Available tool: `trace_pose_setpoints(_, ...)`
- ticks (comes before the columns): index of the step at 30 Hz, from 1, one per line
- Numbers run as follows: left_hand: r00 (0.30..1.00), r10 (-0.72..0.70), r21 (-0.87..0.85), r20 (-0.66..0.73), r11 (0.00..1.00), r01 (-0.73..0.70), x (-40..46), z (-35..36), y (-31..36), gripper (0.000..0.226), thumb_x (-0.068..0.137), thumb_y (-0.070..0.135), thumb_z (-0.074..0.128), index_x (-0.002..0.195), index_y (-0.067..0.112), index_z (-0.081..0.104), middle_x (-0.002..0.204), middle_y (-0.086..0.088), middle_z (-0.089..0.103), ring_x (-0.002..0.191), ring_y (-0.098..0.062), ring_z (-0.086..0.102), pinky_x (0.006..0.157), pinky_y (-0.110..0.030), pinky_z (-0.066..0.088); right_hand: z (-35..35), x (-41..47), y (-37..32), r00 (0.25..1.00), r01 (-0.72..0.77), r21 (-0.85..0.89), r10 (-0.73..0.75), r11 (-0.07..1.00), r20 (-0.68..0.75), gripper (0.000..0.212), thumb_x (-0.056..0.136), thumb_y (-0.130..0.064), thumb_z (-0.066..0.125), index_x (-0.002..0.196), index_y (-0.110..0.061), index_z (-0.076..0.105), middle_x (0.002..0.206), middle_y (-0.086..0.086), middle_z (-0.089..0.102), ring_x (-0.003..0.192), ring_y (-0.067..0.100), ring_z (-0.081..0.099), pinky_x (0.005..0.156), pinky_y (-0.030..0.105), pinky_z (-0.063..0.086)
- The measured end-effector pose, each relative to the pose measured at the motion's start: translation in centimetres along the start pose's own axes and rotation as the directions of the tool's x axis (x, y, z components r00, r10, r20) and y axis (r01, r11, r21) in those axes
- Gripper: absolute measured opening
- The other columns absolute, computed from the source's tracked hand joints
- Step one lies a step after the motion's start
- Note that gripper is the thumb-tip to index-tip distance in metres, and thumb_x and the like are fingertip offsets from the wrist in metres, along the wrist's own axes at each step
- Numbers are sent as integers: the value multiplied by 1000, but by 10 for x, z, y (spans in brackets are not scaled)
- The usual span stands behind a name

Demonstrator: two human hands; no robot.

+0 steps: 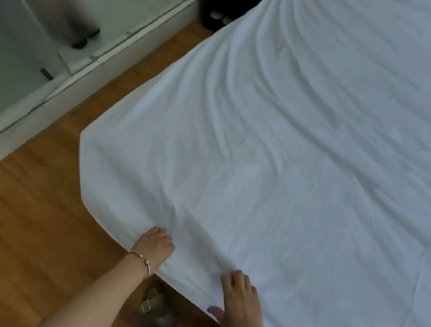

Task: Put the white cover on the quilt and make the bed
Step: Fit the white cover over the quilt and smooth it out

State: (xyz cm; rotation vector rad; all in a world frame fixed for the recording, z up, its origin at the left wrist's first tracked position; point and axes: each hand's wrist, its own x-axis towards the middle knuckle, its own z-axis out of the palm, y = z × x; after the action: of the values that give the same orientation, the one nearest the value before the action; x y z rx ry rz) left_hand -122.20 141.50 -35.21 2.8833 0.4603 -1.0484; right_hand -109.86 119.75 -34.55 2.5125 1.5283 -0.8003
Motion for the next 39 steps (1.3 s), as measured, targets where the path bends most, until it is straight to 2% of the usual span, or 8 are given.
trace_pose_setpoints(3,998,52,-35,-39,998,-53,3,-5,-19,28,95,24,57,120,13,59,128,-4,53,122,-24,43,109,-33,29,3,10,-22,991,-60,51,53,997,123,69,82,-52,67,137,-23,39,141,1,36,130,27,36,104,38,39)
trace_pose_setpoints(8,987,64,-165,-150,982,-88,-7,1,-38,7,96,19,56,102,22,56,94,7,60,96,-17,54,111,-32,29,3,29,-79,892,-451,223,446,864,73,37,95,-37,57,128,-23,52,136,1,40,127,23,37,100,31,39)
trace_pose_setpoints(13,959,-5,-144,-283,989,-38,-22,-9,-40,12,101,30,47,105,18,45,73,2,57,59,-18,46,52,-27,31,9,19,-82,895,-366,323,425,873,-135,19,99,-25,48,112,-22,61,107,-1,62,106,24,58,81,32,40)
trace_pose_setpoints(19,998,33,-190,60,982,-21,-35,42,-31,22,104,24,30,119,17,45,107,-5,66,91,-27,65,70,-34,45,44,-3,-91,977,-90,218,44,972,209,28,101,-31,34,125,-27,49,121,4,62,112,30,58,81,36,44)
trace_pose_setpoints(22,996,45,-276,71,961,-24,-39,75,-40,28,103,32,33,128,23,42,122,-1,59,108,-24,58,89,-38,47,57,4,-92,948,-166,159,113,973,298,41,99,-44,32,135,-27,45,134,3,53,124,26,51,96,37,42)
trace_pose_setpoints(31,836,-110,-217,-538,976,-12,-10,35,-204,38,72,11,77,107,23,66,109,0,63,105,-22,55,85,-40,49,-21,98,-183,973,33,312,41,949,-229,38,97,-44,46,132,-31,54,132,-11,54,120,13,51,92,28,47)
trace_pose_setpoints(35,980,-165,-217,-112,966,138,12,6,-302,80,96,36,51,148,50,-8,159,5,-22,147,-29,-12,113,-61,9,-66,190,-252,940,-27,180,86,983,-330,53,87,-39,61,138,-33,49,147,-4,47,133,25,46,106,43,42)
trace_pose_setpoints(39,981,147,-296,123,949,-105,12,-10,-378,71,99,21,43,150,50,4,161,13,-9,143,-24,27,105,-37,42,-118,264,-311,964,-163,133,186,978,-189,52,101,-43,35,152,-33,29,161,-5,24,149,22,20,121,44,9)
